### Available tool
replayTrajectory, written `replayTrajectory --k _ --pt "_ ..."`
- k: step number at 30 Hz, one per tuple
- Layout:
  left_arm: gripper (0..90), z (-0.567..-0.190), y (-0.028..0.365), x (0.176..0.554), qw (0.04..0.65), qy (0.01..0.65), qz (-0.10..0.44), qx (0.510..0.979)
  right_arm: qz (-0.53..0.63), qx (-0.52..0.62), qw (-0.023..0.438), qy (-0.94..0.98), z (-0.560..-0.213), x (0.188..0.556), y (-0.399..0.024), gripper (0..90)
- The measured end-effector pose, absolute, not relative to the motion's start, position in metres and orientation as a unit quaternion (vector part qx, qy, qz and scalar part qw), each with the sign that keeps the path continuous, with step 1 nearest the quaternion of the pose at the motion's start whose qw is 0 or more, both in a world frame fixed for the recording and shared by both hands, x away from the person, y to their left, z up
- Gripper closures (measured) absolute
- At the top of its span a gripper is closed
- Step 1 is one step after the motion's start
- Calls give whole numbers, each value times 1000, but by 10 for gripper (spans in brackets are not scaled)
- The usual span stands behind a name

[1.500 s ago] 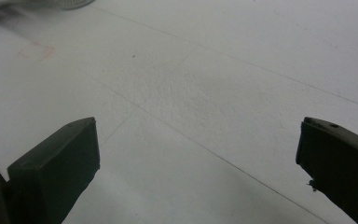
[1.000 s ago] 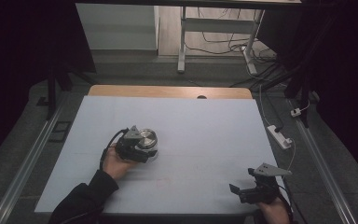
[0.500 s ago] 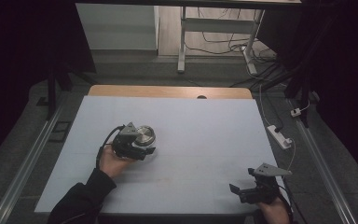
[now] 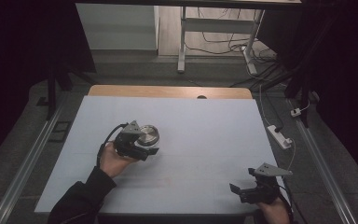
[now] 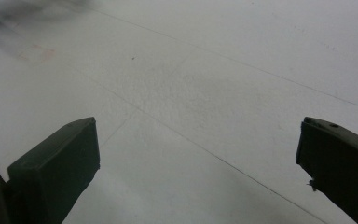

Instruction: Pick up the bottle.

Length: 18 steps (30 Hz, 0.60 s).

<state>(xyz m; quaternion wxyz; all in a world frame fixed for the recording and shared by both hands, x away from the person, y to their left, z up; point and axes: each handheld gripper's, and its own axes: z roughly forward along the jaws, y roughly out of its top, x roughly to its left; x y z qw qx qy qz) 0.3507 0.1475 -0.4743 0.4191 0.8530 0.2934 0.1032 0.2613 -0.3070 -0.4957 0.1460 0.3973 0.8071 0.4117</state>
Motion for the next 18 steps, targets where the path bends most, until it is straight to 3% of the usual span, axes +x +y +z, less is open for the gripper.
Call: replayTrajectory --k 18 --pt "153 -449 126 342 430 260 105 858 412 397 146 807 -496 261 -307 0"
